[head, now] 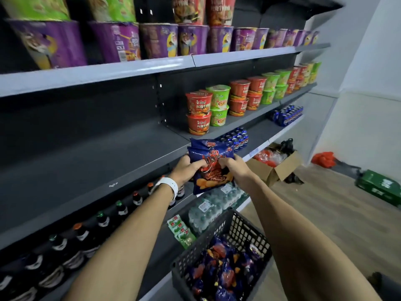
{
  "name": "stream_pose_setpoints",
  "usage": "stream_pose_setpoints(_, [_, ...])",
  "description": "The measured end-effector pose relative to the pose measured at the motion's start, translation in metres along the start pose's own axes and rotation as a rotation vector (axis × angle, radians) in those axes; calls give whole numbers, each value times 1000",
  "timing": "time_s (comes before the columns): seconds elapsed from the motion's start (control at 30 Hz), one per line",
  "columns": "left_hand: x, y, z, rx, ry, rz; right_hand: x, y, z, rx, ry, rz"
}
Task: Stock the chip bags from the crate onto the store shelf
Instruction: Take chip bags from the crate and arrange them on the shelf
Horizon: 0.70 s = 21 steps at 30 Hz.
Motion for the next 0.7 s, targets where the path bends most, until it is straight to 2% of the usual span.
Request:
stream_pose_setpoints(0.3, [76,-10,115,-78,220,64,25,-32,-121,-37,-233,28])
stream_pose_setpoints(0.5, [157,-25,223,-212,507,35,66,-49,-241,-75,-411,69])
stream_pose_setpoints(0.7, [256,-52,318,-296,702,80,128,-54,-360,-90,-530,60])
Point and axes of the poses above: each hand's wrist, its own x-axis away from the middle knuckle, its own z-axis out of the back of the hand, y = z × x, the point moved 8 cm from there along -x, towards the middle knuckle, and after that the axes turned 5 degrees about z, right-handed, at the moved point
